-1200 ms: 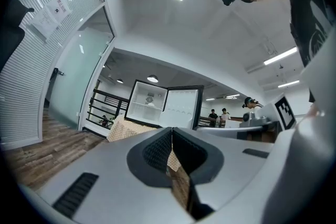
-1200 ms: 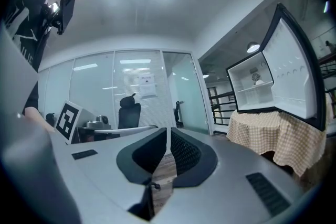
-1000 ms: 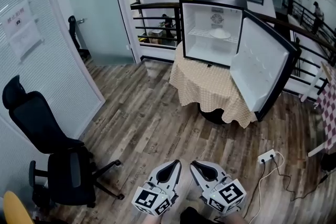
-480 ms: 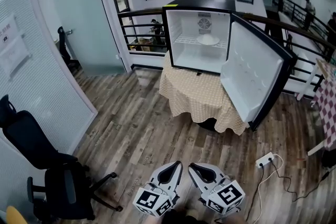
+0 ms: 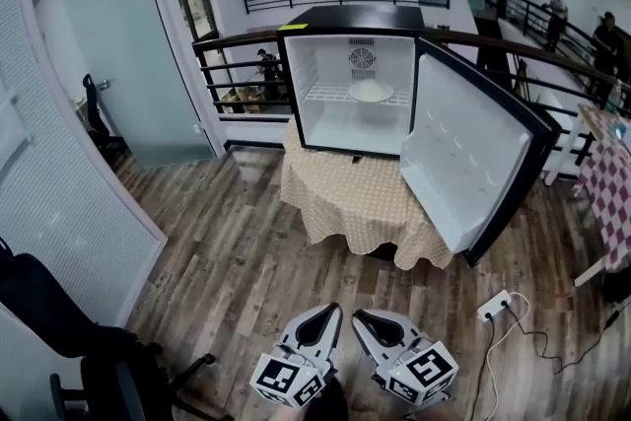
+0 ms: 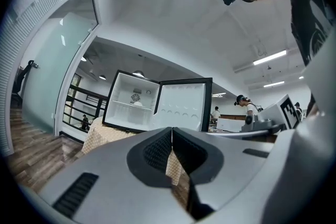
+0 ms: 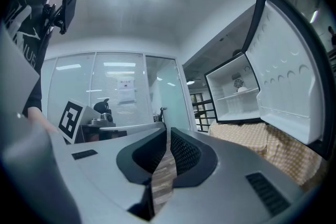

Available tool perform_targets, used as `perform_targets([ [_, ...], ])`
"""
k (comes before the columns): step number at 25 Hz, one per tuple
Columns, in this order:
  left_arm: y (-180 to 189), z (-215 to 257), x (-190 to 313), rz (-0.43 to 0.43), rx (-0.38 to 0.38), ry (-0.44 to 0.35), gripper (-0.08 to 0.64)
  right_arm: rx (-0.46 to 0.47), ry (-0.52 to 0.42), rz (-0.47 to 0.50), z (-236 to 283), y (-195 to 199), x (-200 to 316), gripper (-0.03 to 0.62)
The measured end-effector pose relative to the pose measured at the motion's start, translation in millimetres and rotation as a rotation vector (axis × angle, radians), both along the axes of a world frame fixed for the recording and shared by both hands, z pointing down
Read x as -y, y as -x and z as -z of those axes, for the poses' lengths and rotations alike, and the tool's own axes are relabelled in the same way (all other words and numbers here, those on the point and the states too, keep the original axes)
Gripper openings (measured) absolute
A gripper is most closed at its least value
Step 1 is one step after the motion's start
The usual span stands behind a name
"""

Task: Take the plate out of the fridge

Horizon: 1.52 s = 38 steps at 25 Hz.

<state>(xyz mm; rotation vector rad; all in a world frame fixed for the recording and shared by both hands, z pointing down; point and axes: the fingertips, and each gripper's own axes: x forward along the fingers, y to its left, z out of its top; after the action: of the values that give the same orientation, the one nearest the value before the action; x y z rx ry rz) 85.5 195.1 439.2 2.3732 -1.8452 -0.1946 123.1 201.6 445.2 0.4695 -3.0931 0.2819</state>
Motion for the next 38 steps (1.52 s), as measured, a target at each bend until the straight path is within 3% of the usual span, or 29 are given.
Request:
perform_targets([
  [9,55,13,67,-0.045,-0.005,-0.002,0.011,-0.001,0.010,-0.052,8,56,64,0.046],
  [26,128,14,144,-0.148,-0.017,-0.003,0.011,-0.024,0.029,-0.157,6,136,137,0.046],
  [31,149,7,155,-0.168,-0.001,0.007,0.011,-0.015,0.014,-0.201,5,155,152,0.044],
  [38,165,-9,170,-0.167,-0.041,0.022,0.011,-0.032,-0.019,-0.240,6,155,169,0.044],
])
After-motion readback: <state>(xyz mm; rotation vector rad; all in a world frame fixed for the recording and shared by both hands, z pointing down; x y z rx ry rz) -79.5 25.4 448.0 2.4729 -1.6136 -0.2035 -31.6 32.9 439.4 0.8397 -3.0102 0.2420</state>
